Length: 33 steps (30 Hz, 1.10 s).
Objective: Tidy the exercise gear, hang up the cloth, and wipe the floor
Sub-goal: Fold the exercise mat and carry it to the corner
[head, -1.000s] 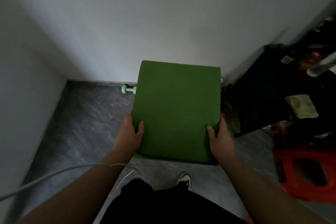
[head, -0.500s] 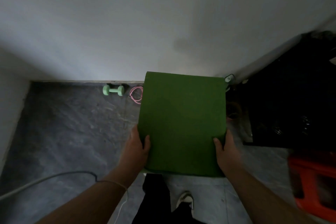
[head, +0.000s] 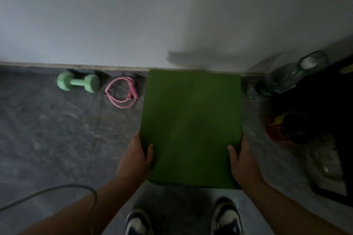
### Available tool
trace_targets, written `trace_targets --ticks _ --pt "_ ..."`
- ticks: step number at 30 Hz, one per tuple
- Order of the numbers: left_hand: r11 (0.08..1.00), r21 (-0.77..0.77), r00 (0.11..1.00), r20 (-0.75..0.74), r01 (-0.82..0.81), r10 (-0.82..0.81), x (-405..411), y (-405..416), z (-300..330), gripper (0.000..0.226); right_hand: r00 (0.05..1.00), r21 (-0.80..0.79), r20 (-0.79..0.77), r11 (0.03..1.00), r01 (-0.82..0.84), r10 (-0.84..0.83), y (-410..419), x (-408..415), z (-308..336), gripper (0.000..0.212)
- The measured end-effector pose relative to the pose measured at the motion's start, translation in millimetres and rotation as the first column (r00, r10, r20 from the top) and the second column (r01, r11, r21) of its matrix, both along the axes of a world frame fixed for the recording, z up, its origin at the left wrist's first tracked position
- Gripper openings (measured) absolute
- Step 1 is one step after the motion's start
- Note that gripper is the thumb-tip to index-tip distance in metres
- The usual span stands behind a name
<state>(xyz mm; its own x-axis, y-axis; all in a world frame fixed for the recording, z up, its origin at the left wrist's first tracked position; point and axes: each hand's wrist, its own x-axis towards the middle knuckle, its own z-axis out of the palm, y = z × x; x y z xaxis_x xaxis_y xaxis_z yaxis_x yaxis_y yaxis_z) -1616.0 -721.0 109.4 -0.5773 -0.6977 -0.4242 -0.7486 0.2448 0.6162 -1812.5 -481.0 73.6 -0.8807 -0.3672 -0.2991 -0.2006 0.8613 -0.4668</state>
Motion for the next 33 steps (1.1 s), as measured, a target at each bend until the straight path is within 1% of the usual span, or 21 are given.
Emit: trace_targets --ticks 2,3,5,6,9,12,14,17,20,23,25,27,29,31,33 --pt "1.0 0.001 1.0 0.006 -0.009 0.009 -8 -8 -50 0.054 0.999 -0.049 0.036 0.999 -0.016 0.018 -7 -14 -56 0.087" --pt "1.0 0.0 1.0 -0.007 -0.006 0.006 -12 -12 -71 0.054 0.999 -0.049 0.032 0.999 -0.015 0.016 -11 -19 -80 0.088" --pt "1.0 -0.01 0.999 -0.044 0.015 -0.015 -17 -21 -109 0.054 0.999 -0.023 -0.027 0.999 -0.032 0.032 -17 -26 -121 0.085" --pt "1.0 -0.004 0.998 -0.065 0.026 -0.027 -18 -24 -125 0.054 0.998 -0.014 -0.048 0.999 -0.045 0.044 -21 -28 -136 0.084" --pt "0.999 0.002 0.994 -0.1 0.044 -0.043 -20 -33 -164 0.053 0.997 0.016 -0.044 0.998 -0.057 0.058 -29 -32 -170 0.08" --pt "0.998 -0.013 0.996 -0.073 0.058 -0.059 -26 -41 -187 0.053 0.998 -0.015 -0.024 0.998 -0.056 0.056 -35 -42 -193 0.095" --pt "0.997 -0.018 0.995 -0.058 0.075 -0.076 -29 -46 -192 0.054 0.999 -0.046 -0.005 0.998 -0.049 0.049 -38 -48 -197 0.101" --pt "0.999 0.015 0.999 -0.009 0.049 -0.049 -32 -47 -187 0.057 0.999 -0.011 -0.034 0.999 -0.038 0.038 -41 -48 -197 0.091" --pt "0.999 0.048 0.999 0.049 0.011 -0.014 -40 -47 -191 0.062 1.0 0.004 0.026 1.0 -0.003 0.002 -47 -46 -197 0.09" --pt "0.999 0.045 0.992 0.123 -0.009 0.003 -47 -49 -200 0.066 1.0 0.047 -0.008 0.999 0.002 -0.001 -49 -46 -198 0.077" --pt "0.999 0.037 0.991 0.135 -0.01 0.005 -47 -49 -201 0.07 1.0 0.019 -0.022 1.0 -0.013 0.013 -49 -48 -194 0.073" --pt "1.0 0.02 0.991 0.133 -0.005 0.002 -45 -51 -197 0.075 0.999 -0.038 0.046 0.999 -0.007 0.009 -50 -52 -183 0.075" --pt "0.999 -0.043 0.995 0.104 0.006 -0.001 -44 -55 -189 0.078 0.994 -0.091 0.105 0.995 0.037 -0.027 -56 -61 -168 0.082" --pt "0.993 -0.11 0.999 0.043 0.032 -0.027 -48 -63 -180 0.077 0.999 -0.127 0.052 0.992 0.02 -0.013 -65 -68 -150 0.083" --pt "0.974 -0.195 0.993 0.001 0.112 -0.114 -60 -72 -173 0.075 0.988 -0.158 -0.119 0.981 -0.116 0.098 -80 -74 -133 0.079"
